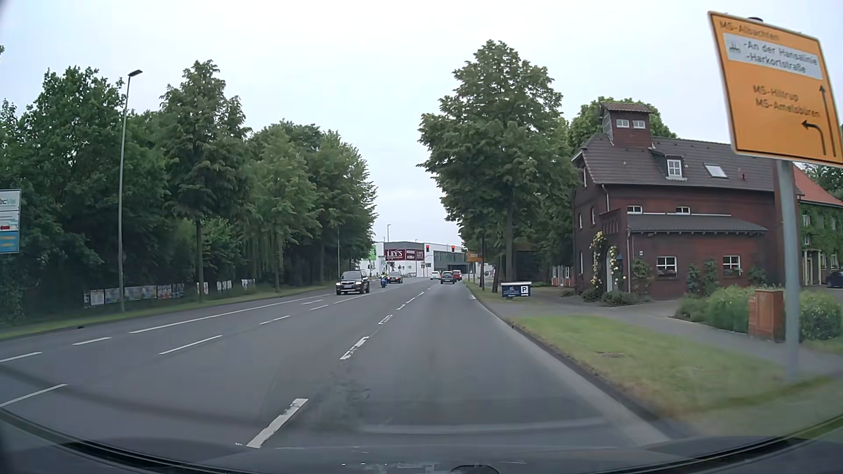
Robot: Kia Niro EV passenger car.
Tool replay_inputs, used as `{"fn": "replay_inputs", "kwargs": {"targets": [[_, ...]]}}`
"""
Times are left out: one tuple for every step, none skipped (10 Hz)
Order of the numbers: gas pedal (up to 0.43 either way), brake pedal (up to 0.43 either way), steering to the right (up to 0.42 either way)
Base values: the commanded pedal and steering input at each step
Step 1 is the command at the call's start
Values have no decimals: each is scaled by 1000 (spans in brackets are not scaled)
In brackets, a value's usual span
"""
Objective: Follow the waypoints while adhering to traffic rules and regulations
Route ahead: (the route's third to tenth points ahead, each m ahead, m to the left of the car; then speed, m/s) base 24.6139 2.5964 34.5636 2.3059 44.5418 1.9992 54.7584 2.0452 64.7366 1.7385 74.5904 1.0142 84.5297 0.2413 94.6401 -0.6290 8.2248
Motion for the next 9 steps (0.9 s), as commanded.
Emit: {"fn": "replay_inputs", "kwargs": {"targets": [[118, 0, 9], [118, 0, 9], [118, 0, 7], [118, 0, 6], [118, 0, 5], [118, 0, 4], [118, 0, 4], [118, 0, 3], [118, 0, 3]]}}
